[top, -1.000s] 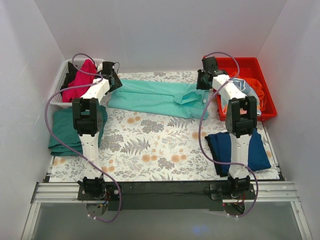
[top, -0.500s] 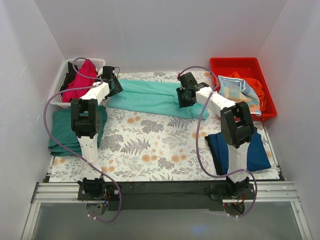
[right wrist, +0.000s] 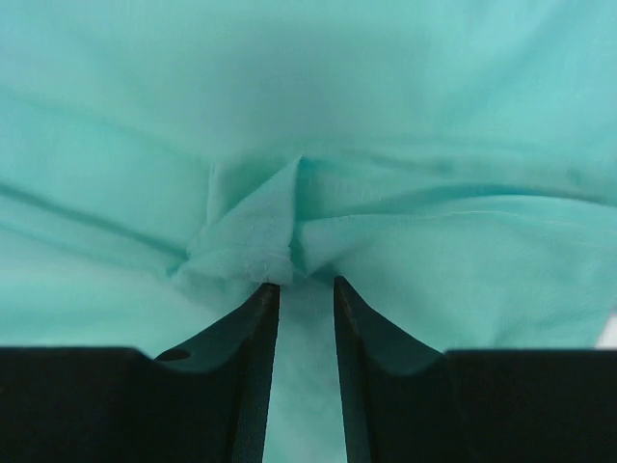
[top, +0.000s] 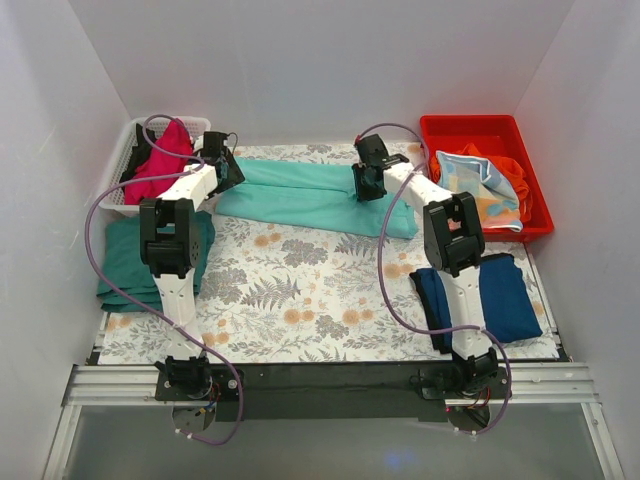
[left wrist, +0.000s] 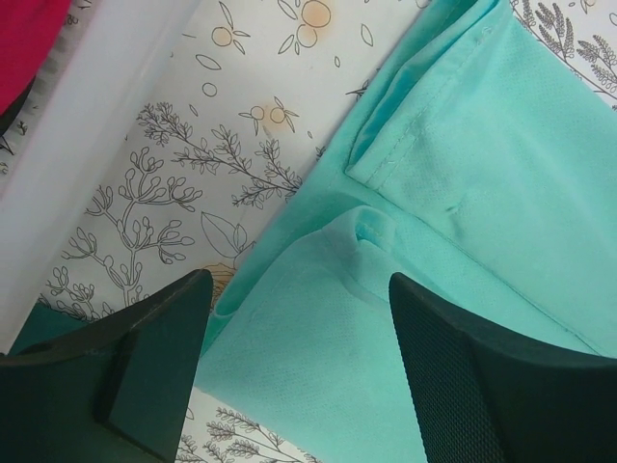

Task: Fold and stack the t-shirts
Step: Fold the other side of the tshirt into a rectangle

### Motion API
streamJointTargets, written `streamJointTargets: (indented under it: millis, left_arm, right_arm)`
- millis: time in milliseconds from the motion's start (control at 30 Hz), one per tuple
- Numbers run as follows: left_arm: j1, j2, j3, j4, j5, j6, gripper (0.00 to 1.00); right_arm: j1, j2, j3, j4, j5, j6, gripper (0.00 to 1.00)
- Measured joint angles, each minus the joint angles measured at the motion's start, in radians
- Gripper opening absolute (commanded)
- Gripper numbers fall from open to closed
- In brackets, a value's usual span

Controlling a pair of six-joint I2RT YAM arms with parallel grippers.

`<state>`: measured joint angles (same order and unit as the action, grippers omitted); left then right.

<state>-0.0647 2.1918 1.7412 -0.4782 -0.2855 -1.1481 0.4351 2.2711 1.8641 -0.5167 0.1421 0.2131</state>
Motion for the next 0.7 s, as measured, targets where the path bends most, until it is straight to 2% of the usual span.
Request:
streamJointTargets:
  millis: [200,400,500,700]
  left_arm:
    - [0.003,-0.020,-0.019,0.000,0.006,0.000,0.73]
    - [0.003,-0.043,-0.032,0.001,0.015,0.000,0.73]
    - [0.003,-0.043,-0.032,0.001,0.031,0.001,0.73]
    - [0.003,-0.043,-0.040,0.013,0.079,0.006,0.73]
  right_arm:
    - [-0.040,0.145,0.226,0.006,0.008,-0.004,0.35]
    - [-0.087,0.165,0.269,0.040,0.002,-0.004,0.35]
    - [-0.105,0.113,0.198,0.057,0.013,-0.007,0.35]
    - [-0.106,-0.130,-0.092,0.047,0.016,-0.003,0.34]
